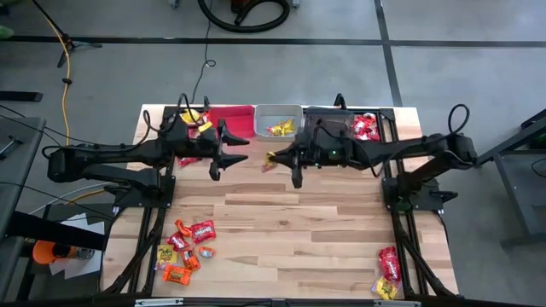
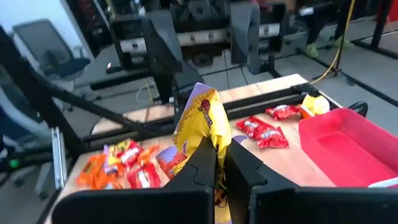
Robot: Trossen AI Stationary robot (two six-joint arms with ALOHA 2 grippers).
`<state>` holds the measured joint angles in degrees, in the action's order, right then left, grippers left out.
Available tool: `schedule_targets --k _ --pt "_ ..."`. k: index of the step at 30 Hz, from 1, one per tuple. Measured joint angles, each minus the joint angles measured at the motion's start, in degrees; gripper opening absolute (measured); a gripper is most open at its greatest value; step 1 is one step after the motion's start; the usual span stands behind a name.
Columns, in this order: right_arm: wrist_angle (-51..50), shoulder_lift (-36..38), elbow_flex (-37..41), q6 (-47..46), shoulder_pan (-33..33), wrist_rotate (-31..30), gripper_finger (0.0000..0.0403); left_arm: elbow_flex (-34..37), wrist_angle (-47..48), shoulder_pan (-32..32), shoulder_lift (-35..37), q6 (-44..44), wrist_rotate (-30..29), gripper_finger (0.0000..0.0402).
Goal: Sort candy
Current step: Put the yellow candy into the gray bin
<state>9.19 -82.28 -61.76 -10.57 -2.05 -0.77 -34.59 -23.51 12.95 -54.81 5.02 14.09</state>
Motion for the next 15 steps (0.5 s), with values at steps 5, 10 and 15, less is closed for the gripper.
schedule_targets --k 5,10,15 --pt "-0.3 0.2 0.0 4.8 -2.0 4.8 0.0002 0.0 0.1 0.0 0.0 -0.9 -0.1 0.0213" --pt "-3.6 0.2 0.0 9.5 -4.9 12.1 0.0002 0.0 0.2 0.0 0.0 2.0 -2.7 0.0213" --pt "-4.8 0.2 0.0 13.4 -10.9 14.3 0.0002 0.0 0.2 0.0 0.0 2.4 -4.9 0.0213"
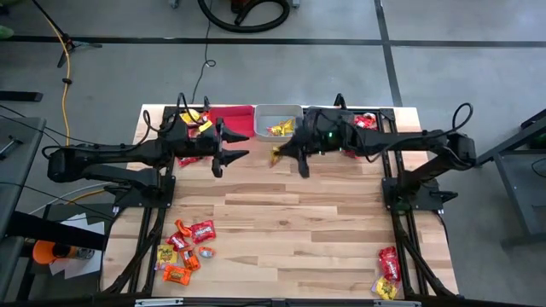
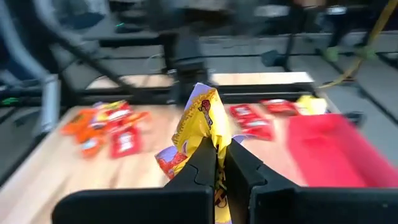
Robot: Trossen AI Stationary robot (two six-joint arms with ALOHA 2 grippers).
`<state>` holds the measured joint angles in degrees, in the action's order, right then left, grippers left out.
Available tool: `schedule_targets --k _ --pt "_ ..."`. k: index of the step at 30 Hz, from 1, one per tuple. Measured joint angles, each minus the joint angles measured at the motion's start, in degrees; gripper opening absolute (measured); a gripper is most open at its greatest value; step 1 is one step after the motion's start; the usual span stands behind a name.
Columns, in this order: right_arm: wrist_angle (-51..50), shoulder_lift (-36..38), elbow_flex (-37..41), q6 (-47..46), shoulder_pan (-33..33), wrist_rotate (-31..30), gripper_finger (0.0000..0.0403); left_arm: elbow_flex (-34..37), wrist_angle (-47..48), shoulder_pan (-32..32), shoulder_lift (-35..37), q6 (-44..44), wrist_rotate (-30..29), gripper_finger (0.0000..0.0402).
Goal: Sort candy
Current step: Put the yellow candy into the gray bin
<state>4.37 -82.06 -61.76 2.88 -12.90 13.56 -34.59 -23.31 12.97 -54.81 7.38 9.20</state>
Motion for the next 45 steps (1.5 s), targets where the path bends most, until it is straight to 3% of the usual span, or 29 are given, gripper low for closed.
schedule_targets --k 3,7,9,12,18,22,27,32,37,41,45 --pt "1.1 -0.1 0.0 -2.7 -5.4 -1.0 0.0002 0.0 0.0 0.0 0.0 0.0 -1.1 0.0213" --pt "1.5 -3.3 0.0 -7.9 -11.2 -9.1 0.0002 0.0 -0.1 0.2 0.0 0.5 -2.3 0.0213" --pt "-0.3 -6.5 -0.9 -9.1 -13.5 -10.1 0.0002 0.0 -0.1 0.2 0.0 1.0 -2.8 0.0213" --pt "-3.1 -12.8 -5.6 -9.3 -15.5 -10.2 0.0002 0.0 -0.1 0.2 0.0 1.0 -3.9 0.0213" --pt "-14.8 -26.3 -18.0 -14.8 -17.8 -17.5 0.0011 0.0 0.0 0.2 0.0 1.0 -4.6 0.0213" --pt "-24.0 -32.4 -27.0 -16.6 -18.5 -18.0 0.0060 0.0 0.0 0.2 0.0 1.0 -4.6 0.0213" --pt "-35.3 -36.1 -36.1 -20.6 -18.3 -18.1 0.0159 0.0 0.0 0.1 0.0 1.0 -4.6 0.0213" --pt "-41.6 -35.5 -40.7 -16.1 -18.4 -16.2 0.0224 0.0 0.0 0.1 0.0 1.0 -4.6 0.0213" --pt "-45.0 -28.9 -40.7 -13.0 -17.0 -9.9 0.0235 0.0 0.9 0.1 0.0 1.3 -4.5 0.0213" --pt "-46.1 -21.0 -33.9 -9.3 -13.8 -10.0 0.0236 0.0 4.2 0.1 0.0 5.0 -4.4 0.0213" --pt "-40.8 -10.0 -20.4 -11.0 -10.1 -11.1 0.0236 0.1 7.2 0.1 0.0 5.6 -4.4 0.0213"
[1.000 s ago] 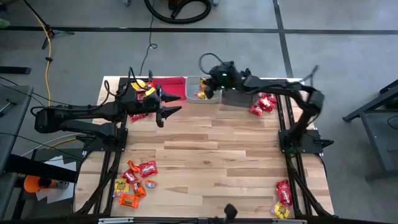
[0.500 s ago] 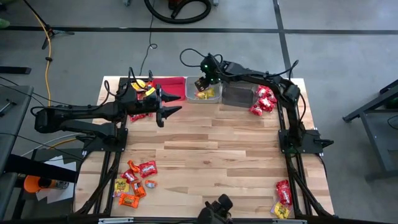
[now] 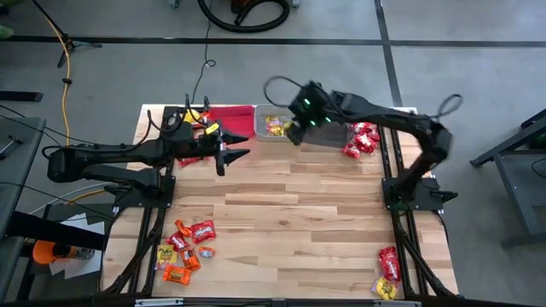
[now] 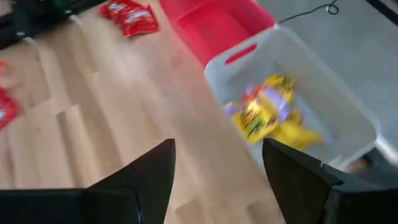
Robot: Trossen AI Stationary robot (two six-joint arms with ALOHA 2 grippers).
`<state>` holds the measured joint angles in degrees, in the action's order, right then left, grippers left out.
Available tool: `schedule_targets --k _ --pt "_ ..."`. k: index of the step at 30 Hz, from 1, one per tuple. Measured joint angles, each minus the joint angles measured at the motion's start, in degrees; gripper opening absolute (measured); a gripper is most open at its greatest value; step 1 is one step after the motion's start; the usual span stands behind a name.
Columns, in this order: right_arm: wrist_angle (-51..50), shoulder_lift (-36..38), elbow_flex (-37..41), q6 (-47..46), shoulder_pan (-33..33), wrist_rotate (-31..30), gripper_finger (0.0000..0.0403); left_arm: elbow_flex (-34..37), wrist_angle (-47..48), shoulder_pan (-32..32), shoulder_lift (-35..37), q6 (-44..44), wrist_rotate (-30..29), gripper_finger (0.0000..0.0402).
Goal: Sort candy
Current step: Put the yellow candy into the gray bin
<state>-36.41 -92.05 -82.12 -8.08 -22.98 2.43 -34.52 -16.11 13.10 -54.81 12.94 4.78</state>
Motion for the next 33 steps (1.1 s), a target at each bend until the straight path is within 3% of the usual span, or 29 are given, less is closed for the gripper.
schedule_targets --k 6,10,14,23,25,29,33 --pt "20.0 17.8 23.7 -14.8 8.2 1.2 0.0236 0.0 0.3 0.0 -0.4 -0.1 -0.3 0.0213" --pt "40.7 23.6 34.4 -19.4 14.6 0.6 0.0236 0.0 0.2 0.0 -0.5 -0.1 -0.4 0.0213" --pt "52.9 23.9 38.9 -12.6 18.5 -1.9 0.0236 0.0 0.5 0.0 -0.6 -0.1 -0.4 0.0213" --pt "53.8 23.8 39.1 -12.4 17.7 -4.0 0.0236 -0.5 3.3 -1.7 -0.6 3.1 -0.1 0.0213" --pt "53.8 23.8 39.1 -12.4 17.3 -4.0 0.0236 -3.4 10.5 -4.2 -0.6 3.5 0.9 0.0213" --pt "53.5 23.8 39.1 -12.4 16.6 -4.0 0.0236 -12.7 38.0 -12.1 -1.7 5.1 0.7 0.0213" --pt "52.1 23.8 39.1 -12.4 15.7 -3.9 0.0236 -19.4 63.5 -21.1 -4.1 19.5 0.2 0.0213"
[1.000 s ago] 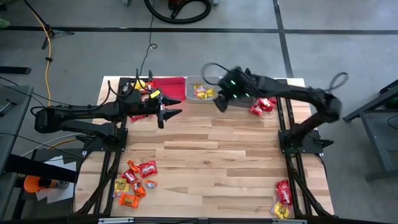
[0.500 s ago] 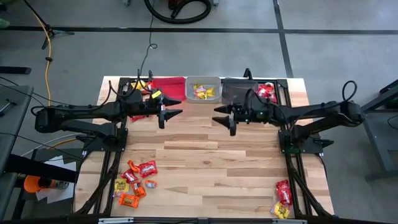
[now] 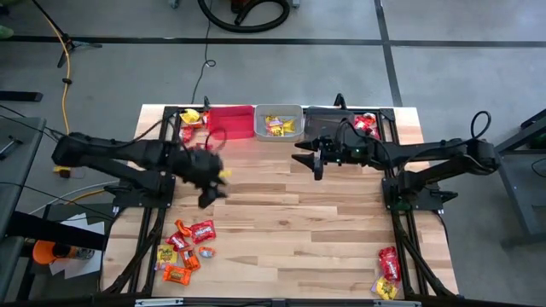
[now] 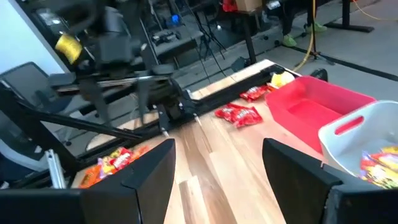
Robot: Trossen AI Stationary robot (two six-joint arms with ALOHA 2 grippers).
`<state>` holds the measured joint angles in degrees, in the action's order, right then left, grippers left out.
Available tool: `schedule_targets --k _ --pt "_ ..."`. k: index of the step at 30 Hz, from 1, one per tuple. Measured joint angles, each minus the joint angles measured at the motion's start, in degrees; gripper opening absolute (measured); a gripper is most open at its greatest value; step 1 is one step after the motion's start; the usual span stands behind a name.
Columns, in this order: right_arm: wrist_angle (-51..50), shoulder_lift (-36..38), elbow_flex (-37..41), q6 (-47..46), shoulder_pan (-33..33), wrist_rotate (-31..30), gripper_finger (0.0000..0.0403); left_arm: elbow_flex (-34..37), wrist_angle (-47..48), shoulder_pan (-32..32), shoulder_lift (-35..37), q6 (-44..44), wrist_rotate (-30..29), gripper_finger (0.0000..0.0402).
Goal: Sort candy
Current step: Put the yellow candy into the gray bin
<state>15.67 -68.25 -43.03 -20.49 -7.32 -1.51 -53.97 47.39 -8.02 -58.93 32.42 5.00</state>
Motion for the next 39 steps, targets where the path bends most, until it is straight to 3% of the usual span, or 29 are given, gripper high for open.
schedule_targets --k 3,6,11,19,25,29,39 --pt "-0.7 0.0 0.0 0.0 -0.7 0.0 0.0236 -0.7 12.0 -7.1 -2.0 17.3 3.9 0.0213" --pt "-1.8 0.0 0.0 0.0 -1.3 0.0 0.0236 -0.7 16.9 -15.0 -4.8 30.8 9.7 0.0213" --pt "-3.3 0.0 0.0 0.0 -2.3 0.0 0.0236 0.8 15.5 -27.6 -11.1 40.7 15.7 0.0213" --pt "-3.9 0.0 0.0 0.0 -3.6 0.0 0.0236 2.7 15.0 -38.2 -23.8 34.4 22.3 0.0213" --pt "-3.9 0.0 0.0 0.0 -3.8 0.0 0.0236 7.8 7.4 -38.6 -29.2 31.0 26.2 0.0213" --pt "-3.9 0.0 0.0 0.0 -3.8 0.0 0.0236 10.6 0.3 -38.6 -30.7 31.4 25.6 0.0213" --pt "-4.5 0.0 0.0 0.0 -3.8 0.0 0.0236 13.5 -4.5 -39.1 -33.8 31.9 24.4 0.0213"
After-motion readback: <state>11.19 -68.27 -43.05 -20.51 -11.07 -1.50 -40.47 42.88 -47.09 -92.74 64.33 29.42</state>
